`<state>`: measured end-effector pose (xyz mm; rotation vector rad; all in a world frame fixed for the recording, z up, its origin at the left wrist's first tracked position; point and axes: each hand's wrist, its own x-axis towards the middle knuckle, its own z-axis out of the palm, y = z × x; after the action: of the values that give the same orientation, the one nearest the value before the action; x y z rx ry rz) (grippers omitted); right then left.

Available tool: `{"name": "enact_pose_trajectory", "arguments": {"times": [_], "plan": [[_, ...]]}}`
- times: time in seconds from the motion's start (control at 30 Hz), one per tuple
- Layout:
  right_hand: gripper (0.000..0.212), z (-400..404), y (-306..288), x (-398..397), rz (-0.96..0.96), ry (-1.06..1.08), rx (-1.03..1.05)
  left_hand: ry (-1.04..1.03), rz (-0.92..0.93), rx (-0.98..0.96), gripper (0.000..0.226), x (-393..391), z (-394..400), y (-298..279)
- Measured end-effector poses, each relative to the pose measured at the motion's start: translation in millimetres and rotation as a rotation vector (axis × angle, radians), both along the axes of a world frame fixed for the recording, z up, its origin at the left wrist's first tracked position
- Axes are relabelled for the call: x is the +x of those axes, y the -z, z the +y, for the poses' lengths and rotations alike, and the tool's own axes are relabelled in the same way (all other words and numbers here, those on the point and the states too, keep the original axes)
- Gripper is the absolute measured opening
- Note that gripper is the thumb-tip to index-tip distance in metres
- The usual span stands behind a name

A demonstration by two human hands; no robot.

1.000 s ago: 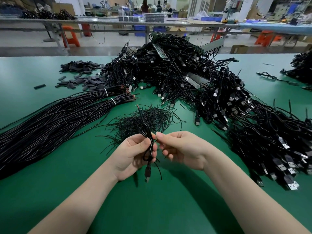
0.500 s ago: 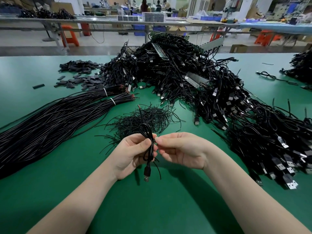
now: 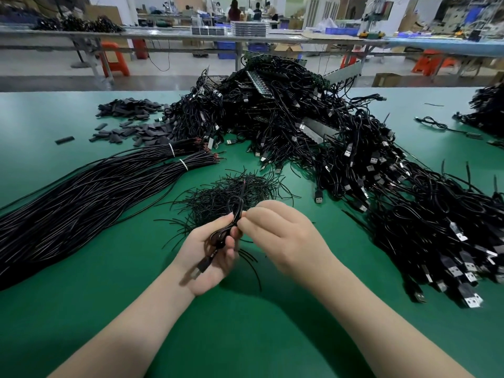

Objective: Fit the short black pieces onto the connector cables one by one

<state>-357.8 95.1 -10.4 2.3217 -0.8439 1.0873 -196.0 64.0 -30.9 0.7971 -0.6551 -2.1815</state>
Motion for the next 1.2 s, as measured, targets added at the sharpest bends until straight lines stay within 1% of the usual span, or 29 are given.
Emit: {"name": "enact_pose_trajectory", "arguments": {"times": [0.03, 0.07, 0.1, 0.13, 0.2, 0.23, 0.27, 0.33, 0.47, 0.5, 0.57, 0.6, 0.63, 0.67, 0.73, 0.8, 0.87, 0.97, 1.0, 1.03, 1.1, 1.2], "plan": [[0.019, -0.2, 0.5, -0.5, -0.021, 0.005, 0.010, 0.004, 0.009, -0.012, 0.018, 0.1, 0.1, 0.9], [0.015, -0.5, 0.4, -0.5, -0.092, 0.029, 0.075, -0.004, 0.018, -0.037, 0.016, -0.1, -0.6, 1.9], [0.010, -0.5, 0.1, 0.7, -0.217, 0.063, 0.198, -0.022, 0.034, -0.065, 0.014, 0.0, -1.1, 2.6], [0.009, 0.7, -2.4, 2.0, -0.389, 0.090, 0.387, -0.047, 0.052, -0.088, 0.016, 0.6, -2.2, 3.5], [0.013, 2.6, -11.9, 3.8, -0.792, 0.071, 0.908, -0.085, 0.051, -0.140, 0.016, 1.3, -4.1, 4.4], [0.021, 2.5, -14.5, 2.6, -0.946, 0.047, 1.143, -0.091, 0.033, -0.176, 0.016, 1.4, -4.1, 4.4], [0.028, 2.8, -15.1, 0.2, -1.014, 0.037, 1.304, -0.091, 0.015, -0.212, 0.017, 1.0, -3.9, 4.5], [0.030, 5.0, -14.1, -0.5, -1.027, 0.030, 1.443, -0.070, -0.011, -0.277, 0.020, -0.1, -3.1, 5.2], [0.019, 6.6, -18.7, 0.2, -1.161, -0.047, 1.581, -0.026, -0.034, -0.352, 0.022, -0.2, -2.7, 6.4], [0.018, 6.6, -20.8, -0.2, -1.171, -0.074, 1.628, -0.025, -0.041, -0.365, 0.020, 0.3, -2.5, 5.9], [0.017, 6.6, -23.6, -1.0, -1.196, -0.120, 1.716, -0.027, -0.057, -0.382, 0.008, 0.6, -1.7, 5.5], [0.018, 7.0, -24.3, -1.5, -1.207, -0.132, 1.749, -0.025, -0.057, -0.394, 0.018, 0.5, -2.4, 6.7], [0.020, 7.2, -24.4, -2.7, -1.206, -0.137, 1.768, -0.008, -0.069, -0.398, 0.034, 1.1, -2.5, 6.6], [0.021, 7.2, -24.4, -3.5, -1.198, -0.137, 1.775, 0.003, -0.080, -0.408, 0.045, 2.1, -3.2, 8.0], [0.017, 7.8, -26.1, -5.4, -1.164, -0.127, 1.772, 0.028, -0.098, -0.424, 0.052, 3.7, -3.0, 7.6], [0.015, 8.6, -28.1, -8.5, -1.096, -0.110, 1.756, 0.056, -0.110, -0.431, 0.052, 3.0, -2.7, 7.3], [0.017, 8.7, -27.8, -10.9, -1.032, -0.099, 1.711, 0.073, -0.112, -0.438, 0.052, 1.4, -1.9, 7.5], [0.009, 8.7, -24.6, -11.2, -0.979, -0.098, 1.555, 0.083, -0.099, -0.422, 0.047, 2.2, -1.0, 5.5], [0.009, 8.7, -23.4, -10.8, -0.926, -0.103, 1.478, 0.088, -0.096, -0.417, 0.041, 2.7, -1.6, 5.8], [0.010, 7.9, -22.0, -10.7, -0.845, -0.096, 1.382, 0.089, -0.100, -0.403, 0.030, 3.4, -1.7, 4.8], [0.012, 5.1, -18.5, -9.6, -0.611, -0.026, 1.115, 0.083, -0.104, -0.343, 0.007, 3.4, -3.1, 3.9], [0.013, -0.5, -10.3, -6.7, -0.087, 0.066, 0.497, 0.071, -0.105, -0.257, 0.015, 3.4, -5.2, 4.1]]}}
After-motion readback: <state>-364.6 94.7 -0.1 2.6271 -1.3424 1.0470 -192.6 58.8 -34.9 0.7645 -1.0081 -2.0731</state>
